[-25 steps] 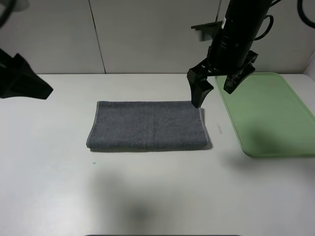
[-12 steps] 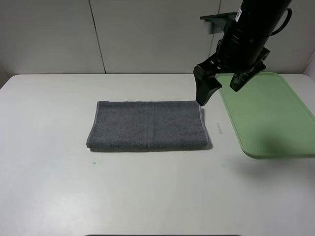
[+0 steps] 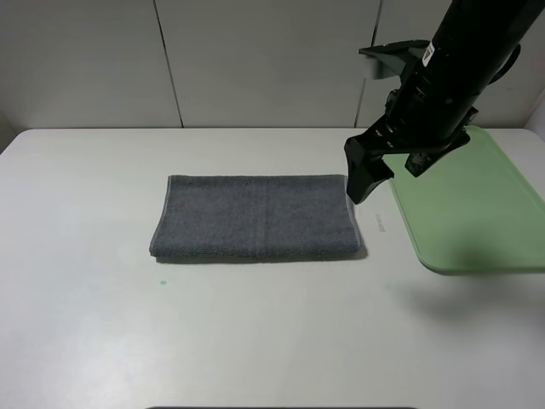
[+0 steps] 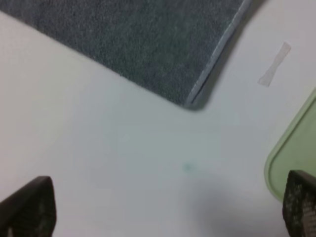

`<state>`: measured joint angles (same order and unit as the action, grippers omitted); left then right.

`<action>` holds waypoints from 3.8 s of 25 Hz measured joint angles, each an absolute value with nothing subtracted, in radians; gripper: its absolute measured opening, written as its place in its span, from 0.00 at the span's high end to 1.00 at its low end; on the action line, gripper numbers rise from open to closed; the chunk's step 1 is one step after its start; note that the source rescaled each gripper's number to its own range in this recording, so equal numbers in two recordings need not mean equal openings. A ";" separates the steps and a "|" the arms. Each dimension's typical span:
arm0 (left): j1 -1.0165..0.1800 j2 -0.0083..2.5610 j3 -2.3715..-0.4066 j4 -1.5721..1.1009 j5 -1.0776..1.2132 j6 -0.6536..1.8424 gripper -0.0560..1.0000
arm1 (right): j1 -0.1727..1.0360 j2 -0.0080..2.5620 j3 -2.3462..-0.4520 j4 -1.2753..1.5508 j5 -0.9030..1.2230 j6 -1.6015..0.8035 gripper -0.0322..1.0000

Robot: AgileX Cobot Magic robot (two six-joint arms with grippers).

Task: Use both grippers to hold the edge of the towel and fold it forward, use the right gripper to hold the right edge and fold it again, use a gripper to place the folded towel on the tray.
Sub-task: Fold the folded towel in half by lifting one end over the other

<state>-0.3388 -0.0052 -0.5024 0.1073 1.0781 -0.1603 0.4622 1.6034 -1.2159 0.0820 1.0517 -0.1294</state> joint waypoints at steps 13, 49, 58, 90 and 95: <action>-0.339 -0.008 -0.494 0.108 1.069 -0.261 0.00 | 0.462 1.573 -1.205 0.090 1.019 -0.130 0.00; 0.115 -0.008 -0.494 0.108 1.069 -0.263 0.00 | 0.462 2.001 -1.396 0.097 0.748 0.033 0.00; 0.115 -0.008 -0.494 0.108 1.069 -0.263 0.00 | 0.450 2.066 -1.416 0.088 0.783 0.136 0.00; 0.115 -0.008 -0.494 0.108 1.069 -0.263 0.00 | 0.372 2.206 -1.430 0.101 0.761 0.178 0.00; 0.115 -0.008 -0.494 0.108 1.069 -0.264 0.00 | 0.372 2.206 -1.430 0.101 0.762 0.178 0.00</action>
<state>0.1150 -0.0080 -0.4944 0.1083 1.0693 -0.2642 0.3717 2.2055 -1.4304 0.1007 0.7616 0.1775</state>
